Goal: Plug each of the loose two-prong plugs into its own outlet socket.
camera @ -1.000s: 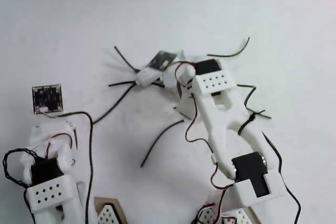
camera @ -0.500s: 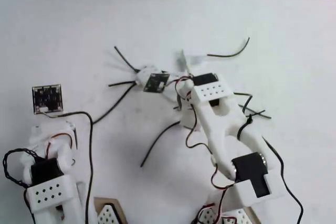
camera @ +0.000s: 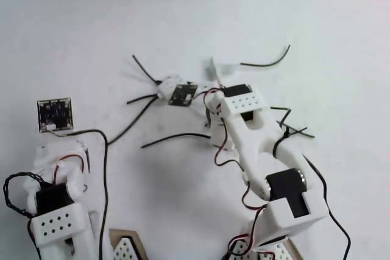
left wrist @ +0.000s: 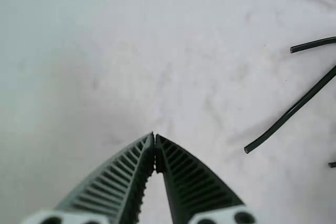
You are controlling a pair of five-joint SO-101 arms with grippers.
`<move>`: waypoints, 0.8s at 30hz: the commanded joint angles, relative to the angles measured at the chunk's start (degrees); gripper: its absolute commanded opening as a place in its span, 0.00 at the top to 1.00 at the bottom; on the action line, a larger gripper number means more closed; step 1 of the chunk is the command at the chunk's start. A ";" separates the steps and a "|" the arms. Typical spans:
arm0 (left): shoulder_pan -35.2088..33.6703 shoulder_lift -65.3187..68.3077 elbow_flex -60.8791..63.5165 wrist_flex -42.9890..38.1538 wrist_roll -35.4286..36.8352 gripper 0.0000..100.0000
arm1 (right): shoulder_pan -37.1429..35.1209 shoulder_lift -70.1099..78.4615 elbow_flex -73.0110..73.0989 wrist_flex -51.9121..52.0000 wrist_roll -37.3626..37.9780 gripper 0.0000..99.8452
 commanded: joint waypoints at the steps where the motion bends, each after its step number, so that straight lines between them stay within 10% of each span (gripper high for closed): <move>1: -0.31 -1.01 -0.09 -1.23 -0.18 0.98 | 0.66 -1.27 0.53 3.21 0.35 0.81; 24: -0.31 -1.01 -0.09 -1.23 -0.18 0.98 | -0.75 -0.84 0.44 3.12 -7.65 0.81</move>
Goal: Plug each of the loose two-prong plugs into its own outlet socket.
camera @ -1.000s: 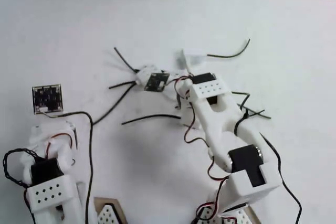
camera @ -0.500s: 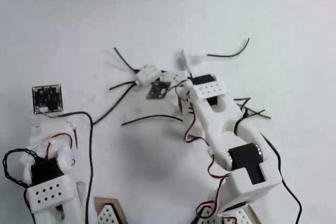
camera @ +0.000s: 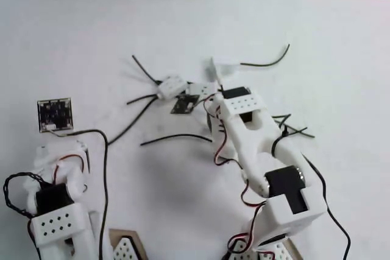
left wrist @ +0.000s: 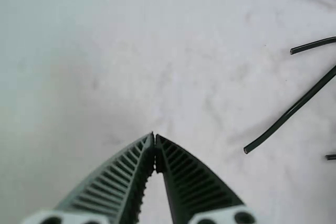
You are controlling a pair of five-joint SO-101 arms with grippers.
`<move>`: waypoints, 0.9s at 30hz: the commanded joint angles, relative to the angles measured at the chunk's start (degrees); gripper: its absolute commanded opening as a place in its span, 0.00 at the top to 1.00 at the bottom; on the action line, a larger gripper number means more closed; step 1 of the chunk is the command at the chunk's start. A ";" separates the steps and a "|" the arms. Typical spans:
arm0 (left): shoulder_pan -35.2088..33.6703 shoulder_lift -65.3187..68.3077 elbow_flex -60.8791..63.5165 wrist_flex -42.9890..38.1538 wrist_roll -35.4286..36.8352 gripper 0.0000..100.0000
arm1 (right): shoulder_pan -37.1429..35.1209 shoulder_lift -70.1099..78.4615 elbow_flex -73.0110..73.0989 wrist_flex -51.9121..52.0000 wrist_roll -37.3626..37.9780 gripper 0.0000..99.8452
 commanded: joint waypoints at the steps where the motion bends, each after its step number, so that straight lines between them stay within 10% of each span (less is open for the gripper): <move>1: -0.31 -1.01 -0.09 -1.23 -0.18 0.98 | -1.10 -1.01 -0.44 -2.42 -5.45 0.81; 27: -0.48 -1.01 -0.09 -1.23 -0.18 0.98 | -1.45 -1.01 0.53 -2.51 -7.03 0.94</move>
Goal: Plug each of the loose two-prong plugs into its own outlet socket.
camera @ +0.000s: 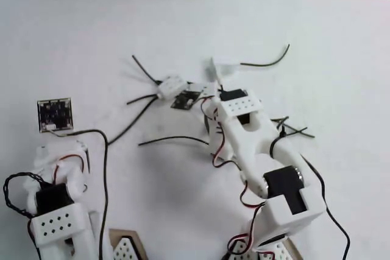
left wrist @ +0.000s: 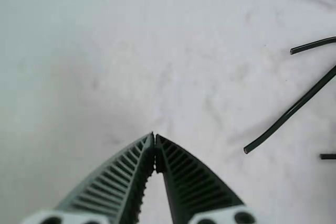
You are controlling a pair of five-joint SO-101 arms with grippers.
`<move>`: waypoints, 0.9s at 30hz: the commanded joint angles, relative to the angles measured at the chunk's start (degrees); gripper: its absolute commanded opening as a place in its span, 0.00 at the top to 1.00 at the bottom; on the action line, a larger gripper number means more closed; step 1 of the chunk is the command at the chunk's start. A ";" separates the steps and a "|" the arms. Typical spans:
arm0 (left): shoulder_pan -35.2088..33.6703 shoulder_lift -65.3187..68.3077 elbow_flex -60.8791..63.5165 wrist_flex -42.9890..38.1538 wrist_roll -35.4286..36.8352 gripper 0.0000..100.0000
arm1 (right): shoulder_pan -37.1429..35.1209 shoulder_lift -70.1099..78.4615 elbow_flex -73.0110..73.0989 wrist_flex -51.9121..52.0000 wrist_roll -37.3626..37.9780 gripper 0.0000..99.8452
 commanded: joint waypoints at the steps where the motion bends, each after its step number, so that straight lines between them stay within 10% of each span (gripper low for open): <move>1: -0.48 -1.01 -0.09 -1.23 -0.18 0.98 | -0.40 -1.01 -0.62 -0.40 -0.44 0.94; 27: -0.48 -1.01 -0.09 -1.23 -0.18 0.98 | -3.47 -3.74 -0.09 2.77 -0.35 0.98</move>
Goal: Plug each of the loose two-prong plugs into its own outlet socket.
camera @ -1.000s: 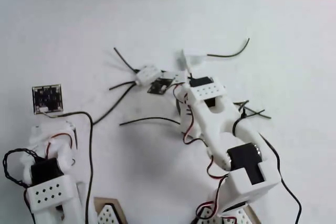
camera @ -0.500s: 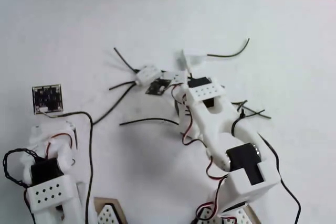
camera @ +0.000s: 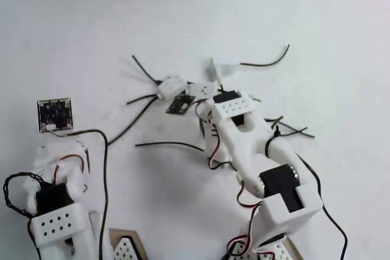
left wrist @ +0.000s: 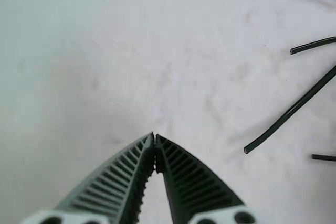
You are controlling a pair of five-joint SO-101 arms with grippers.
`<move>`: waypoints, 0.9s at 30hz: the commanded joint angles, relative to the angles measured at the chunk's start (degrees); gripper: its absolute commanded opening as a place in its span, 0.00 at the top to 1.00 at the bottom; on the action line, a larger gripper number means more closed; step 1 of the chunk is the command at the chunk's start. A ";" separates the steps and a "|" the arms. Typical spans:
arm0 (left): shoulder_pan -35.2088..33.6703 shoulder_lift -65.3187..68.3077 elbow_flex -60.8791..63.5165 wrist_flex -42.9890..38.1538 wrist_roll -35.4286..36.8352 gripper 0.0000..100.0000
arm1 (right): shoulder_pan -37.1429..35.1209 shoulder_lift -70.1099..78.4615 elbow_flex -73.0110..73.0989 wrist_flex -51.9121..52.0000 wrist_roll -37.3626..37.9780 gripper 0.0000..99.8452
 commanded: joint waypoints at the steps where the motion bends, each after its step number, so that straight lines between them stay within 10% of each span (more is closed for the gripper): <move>1: -0.48 -1.01 -0.09 -1.23 -0.18 0.98 | -0.84 -6.90 -0.09 1.54 -0.35 0.98; 15: -0.48 -1.01 -0.09 -1.23 -0.18 0.98 | -1.27 -45.05 4.92 1.01 -12.57 0.98; 27: 0.40 -1.01 -1.23 -1.85 0.35 0.98 | -12.18 -60.26 23.47 -22.90 -33.93 0.98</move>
